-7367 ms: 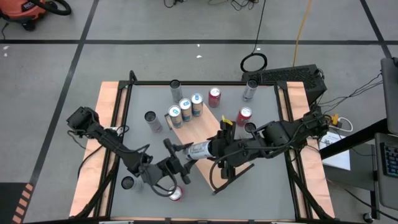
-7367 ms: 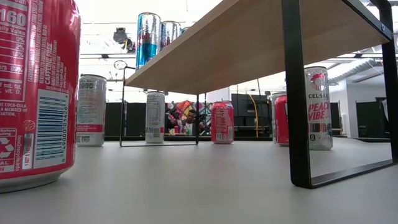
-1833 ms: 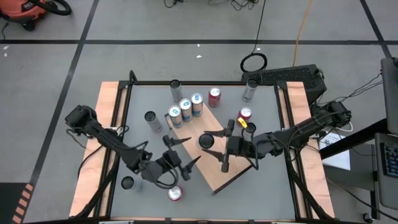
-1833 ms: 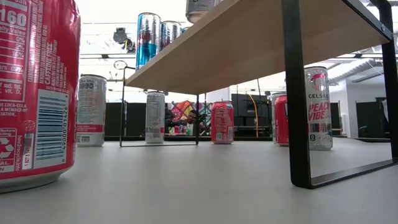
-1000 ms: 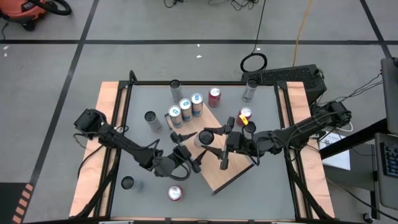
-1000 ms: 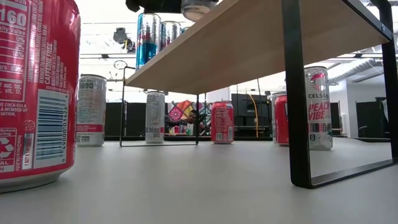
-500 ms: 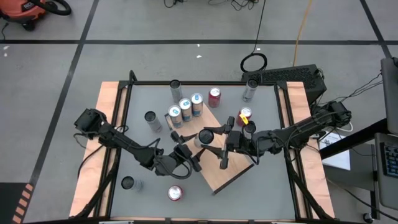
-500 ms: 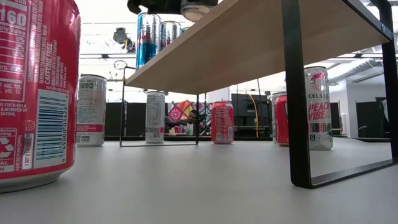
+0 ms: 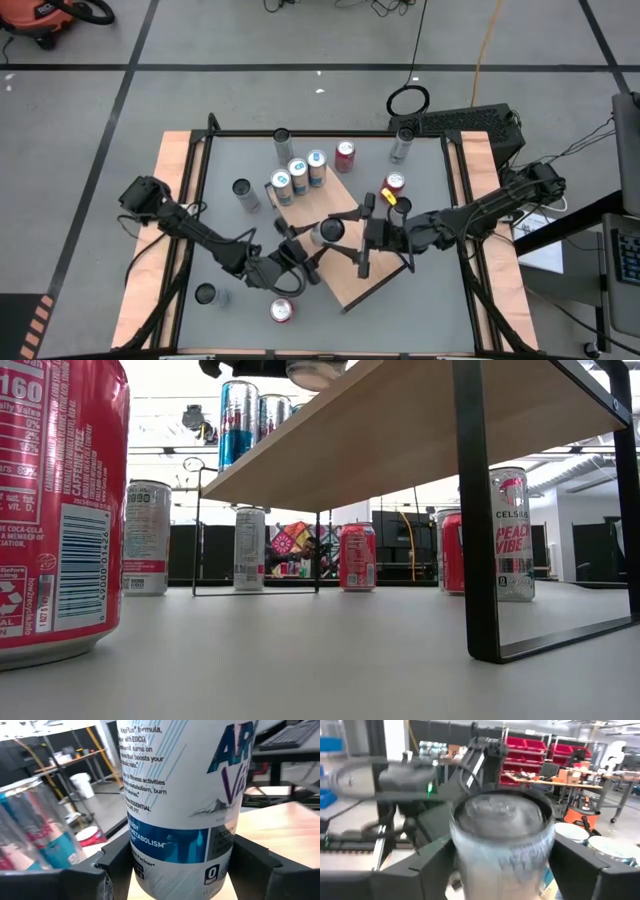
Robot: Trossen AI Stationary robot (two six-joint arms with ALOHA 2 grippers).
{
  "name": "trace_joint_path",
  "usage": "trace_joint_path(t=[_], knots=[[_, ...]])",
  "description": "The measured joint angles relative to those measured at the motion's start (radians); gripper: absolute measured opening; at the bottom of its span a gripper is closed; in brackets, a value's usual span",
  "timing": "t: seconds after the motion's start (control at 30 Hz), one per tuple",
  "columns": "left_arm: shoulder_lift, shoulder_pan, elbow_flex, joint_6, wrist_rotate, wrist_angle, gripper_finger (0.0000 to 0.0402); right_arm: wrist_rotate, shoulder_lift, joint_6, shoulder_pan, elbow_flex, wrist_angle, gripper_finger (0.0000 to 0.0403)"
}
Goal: Place canned beverage on shelf
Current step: Put the bottom right white soda can on the shelf
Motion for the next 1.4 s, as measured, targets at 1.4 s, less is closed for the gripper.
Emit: trace_joint_path(t=[1.4], knots=[[-0.022, 0.125, 0.002, -0.018, 0.958, -0.038, 0.0249, -0.821, -0.039, -0.099, -0.069, -0.004, -0.062, 0.0248]])
